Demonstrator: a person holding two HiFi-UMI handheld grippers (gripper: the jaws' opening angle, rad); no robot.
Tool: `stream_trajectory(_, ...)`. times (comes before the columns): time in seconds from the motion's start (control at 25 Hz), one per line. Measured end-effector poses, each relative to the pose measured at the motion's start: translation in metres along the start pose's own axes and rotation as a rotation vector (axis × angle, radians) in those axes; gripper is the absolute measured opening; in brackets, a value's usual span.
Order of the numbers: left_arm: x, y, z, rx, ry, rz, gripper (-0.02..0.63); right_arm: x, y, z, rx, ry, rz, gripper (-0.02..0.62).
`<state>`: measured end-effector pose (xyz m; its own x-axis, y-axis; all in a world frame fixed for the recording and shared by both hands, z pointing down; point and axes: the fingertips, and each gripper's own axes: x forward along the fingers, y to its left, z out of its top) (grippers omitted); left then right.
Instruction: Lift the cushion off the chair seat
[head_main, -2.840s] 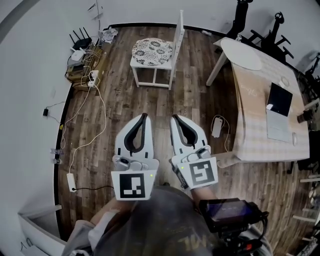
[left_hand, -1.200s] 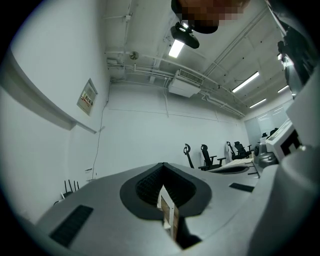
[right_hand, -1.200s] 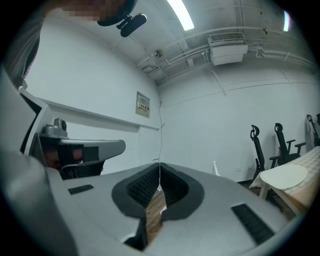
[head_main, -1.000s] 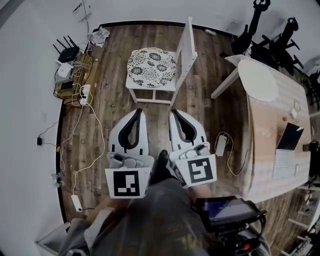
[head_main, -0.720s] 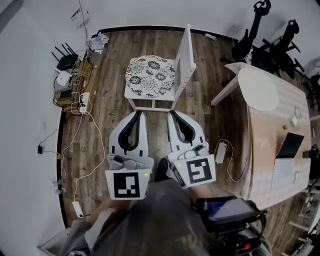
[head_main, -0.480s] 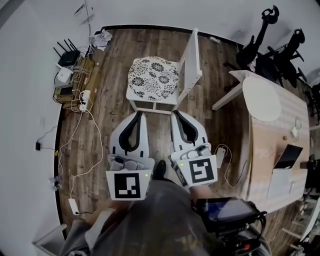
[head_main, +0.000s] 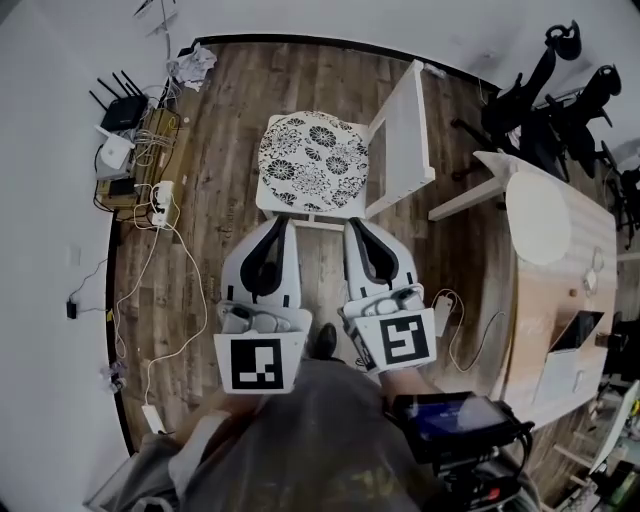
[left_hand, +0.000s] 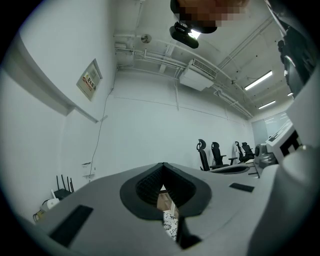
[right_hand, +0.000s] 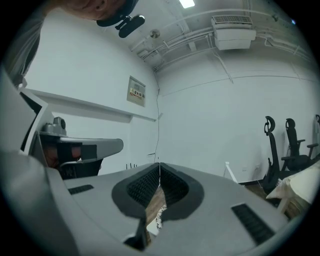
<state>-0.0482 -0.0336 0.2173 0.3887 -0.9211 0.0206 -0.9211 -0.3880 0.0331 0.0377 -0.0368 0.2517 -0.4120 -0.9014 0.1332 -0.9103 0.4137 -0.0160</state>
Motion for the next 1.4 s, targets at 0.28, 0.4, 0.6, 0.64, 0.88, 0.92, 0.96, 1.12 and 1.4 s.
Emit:
stream_trajectory(0.28, 0.070, 0.076, 0.013, 0.018, -0.023, -0.038, 0.006, 0.099, 0.000, 0.024, -0.006, -0.038, -0.039, 0.008)
stream_trajectory(0.4, 0.091, 0.097, 0.017, 0.016, -0.029, -0.053, 0.006, 0.126, -0.004, 0.034, -0.013, -0.049, -0.063, 0.008)
stream_trajectory(0.6, 0.122, 0.117, 0.016, 0.023, -0.017, -0.095, 0.006, 0.158, -0.016, 0.043, -0.014, -0.059, -0.110, 0.008)
stream_trajectory(0.64, 0.127, 0.119, 0.015, 0.025, -0.013, -0.106, 0.006, 0.162, -0.019, 0.043, -0.012, -0.059, -0.121, 0.008)
stream_trajectory(0.88, 0.150, 0.112, 0.005, 0.016, 0.012, -0.156, 0.006, 0.170, -0.038, 0.036, 0.005, -0.040, -0.169, 0.008)
stream_trajectory(0.92, 0.153, 0.109, 0.003, 0.017, 0.021, -0.165, 0.006, 0.170, -0.042, 0.034, 0.008, -0.035, -0.175, 0.008)
stream_trajectory(0.96, 0.157, 0.107, 0.000, 0.012, 0.032, -0.172, 0.006, 0.171, -0.047, 0.034, 0.010, -0.032, -0.179, 0.008)
stream_trajectory(1.12, 0.176, 0.096, -0.004, -0.001, 0.045, -0.187, 0.006, 0.178, -0.065, 0.031, 0.019, -0.029, -0.174, 0.008)
stream_trajectory(1.4, 0.199, 0.089, -0.012, -0.004, 0.060, -0.176, 0.006, 0.195, -0.082, 0.023, 0.016, -0.013, -0.139, 0.008)
